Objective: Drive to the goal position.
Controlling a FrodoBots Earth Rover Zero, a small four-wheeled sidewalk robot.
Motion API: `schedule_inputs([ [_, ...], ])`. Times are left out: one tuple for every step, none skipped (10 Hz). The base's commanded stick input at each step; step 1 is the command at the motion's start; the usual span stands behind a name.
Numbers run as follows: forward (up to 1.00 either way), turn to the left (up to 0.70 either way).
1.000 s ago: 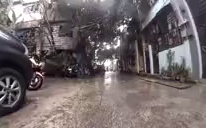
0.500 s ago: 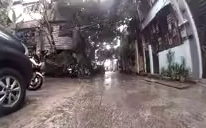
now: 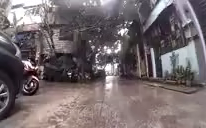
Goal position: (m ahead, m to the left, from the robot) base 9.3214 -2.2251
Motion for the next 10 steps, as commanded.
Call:
schedule_inputs([
  [0.99, 0.0],
  [0.99, 0.0],
  [0.99, 0.0],
  [0.99, 0.0],
  [0.99, 0.0],
  [0.99, 0.0],
  [0.99, 0.0],
  [0.99, 0.0],
  [0.99, 0.0],
  [0.99, 0.0],
])
